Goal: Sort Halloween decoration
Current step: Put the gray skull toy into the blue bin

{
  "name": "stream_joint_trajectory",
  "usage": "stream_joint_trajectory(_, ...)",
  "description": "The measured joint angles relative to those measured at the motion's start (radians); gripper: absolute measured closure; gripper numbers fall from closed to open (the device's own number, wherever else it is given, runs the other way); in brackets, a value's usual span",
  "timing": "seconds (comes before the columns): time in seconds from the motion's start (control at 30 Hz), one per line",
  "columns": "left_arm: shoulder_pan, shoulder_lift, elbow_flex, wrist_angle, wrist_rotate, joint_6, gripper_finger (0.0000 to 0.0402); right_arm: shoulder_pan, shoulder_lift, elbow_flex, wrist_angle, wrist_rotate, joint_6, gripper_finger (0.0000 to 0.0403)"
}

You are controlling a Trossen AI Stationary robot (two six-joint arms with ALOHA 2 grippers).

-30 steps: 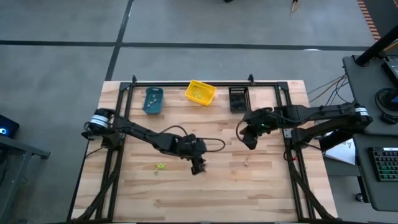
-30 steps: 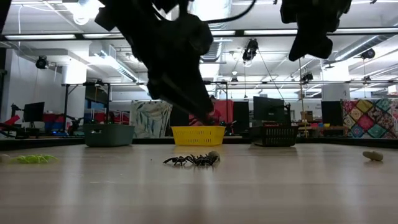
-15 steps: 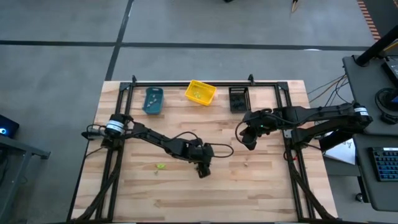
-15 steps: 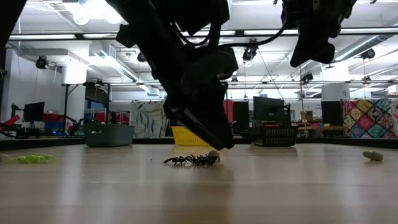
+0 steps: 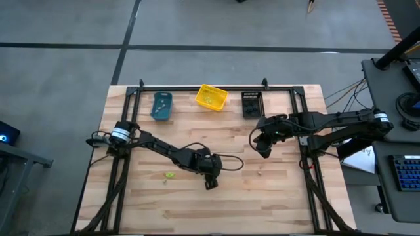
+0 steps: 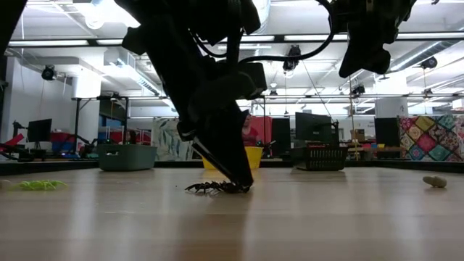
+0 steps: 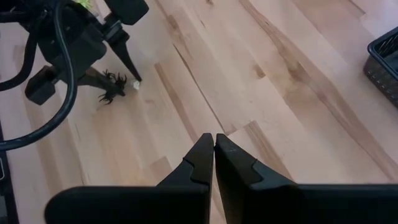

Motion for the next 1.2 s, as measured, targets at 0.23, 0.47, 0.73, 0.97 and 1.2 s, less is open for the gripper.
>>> stream_joint_trajectory(0.23,0.000,0.000,0.000,0.000,-0.006,0.000,0.0293,0.000,0.000,0.000,0.000,0.000,0.004,0.0394)
stream_joint_trajectory(0.47,0.003,0.000,-0.002,0.006,-0.018,0.000,0.0301,0.000,0.000,0.000,0.000,0.000,0.019,0.0394)
stream_joint_trajectory(0.73,0.003,0.000,-0.002,0.015,-0.060,0.010,0.0319,0.000,0.000,0.000,0.000,0.000,0.019,0.0394)
stream_joint_trajectory(0.97,0.009,0.000,-0.002,0.017,-0.067,0.024,0.0392,0.000,0.000,0.000,0.000,0.000,0.019,0.0394)
stream_joint_trajectory(1.2,0.011,0.000,0.007,0.004,-0.068,0.022,0.0394,0.000,0.000,0.000,0.000,0.000,0.019,0.0394)
